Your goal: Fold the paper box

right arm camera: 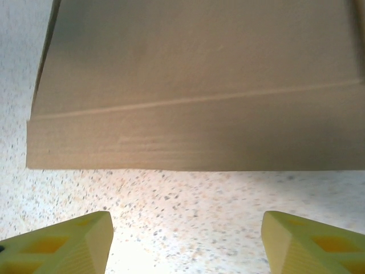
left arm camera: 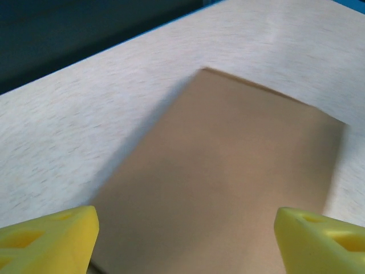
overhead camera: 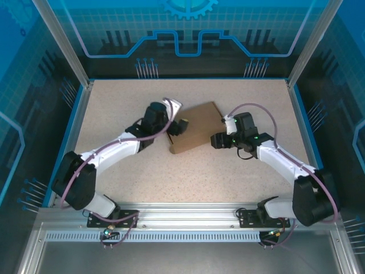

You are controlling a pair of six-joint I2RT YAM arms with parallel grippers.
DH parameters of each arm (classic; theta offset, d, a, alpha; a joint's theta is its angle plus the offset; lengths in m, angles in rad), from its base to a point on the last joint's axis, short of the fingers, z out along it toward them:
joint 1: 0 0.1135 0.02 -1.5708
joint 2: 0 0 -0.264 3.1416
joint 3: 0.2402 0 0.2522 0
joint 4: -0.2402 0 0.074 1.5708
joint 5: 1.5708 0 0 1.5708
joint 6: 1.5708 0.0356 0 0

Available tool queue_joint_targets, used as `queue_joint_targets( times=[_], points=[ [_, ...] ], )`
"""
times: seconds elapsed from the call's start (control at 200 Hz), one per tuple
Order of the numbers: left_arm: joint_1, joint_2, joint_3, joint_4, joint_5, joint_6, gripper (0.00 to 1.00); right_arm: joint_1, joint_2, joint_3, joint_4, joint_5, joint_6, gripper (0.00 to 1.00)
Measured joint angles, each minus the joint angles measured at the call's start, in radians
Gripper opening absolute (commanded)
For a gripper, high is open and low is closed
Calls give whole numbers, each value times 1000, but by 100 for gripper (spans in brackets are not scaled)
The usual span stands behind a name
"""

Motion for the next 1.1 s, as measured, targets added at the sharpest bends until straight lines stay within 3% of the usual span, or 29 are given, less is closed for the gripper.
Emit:
queue_joint_targets(
  times=[0.215,0.435,0.84,1.101],
  points=[
    [168,159,139,-103,79,-155,84,99,167,28,29,-15,18,68],
    [274,322,272,-175,197,-253,84,111,241,43,63,-18,27,68],
    [290,534,495,-291,287,-256,84,46,239,44,81,-37,26,70],
    [293,665,654,-382,443,-247,79,40,247,-2,210,-128,114,73]
  ],
)
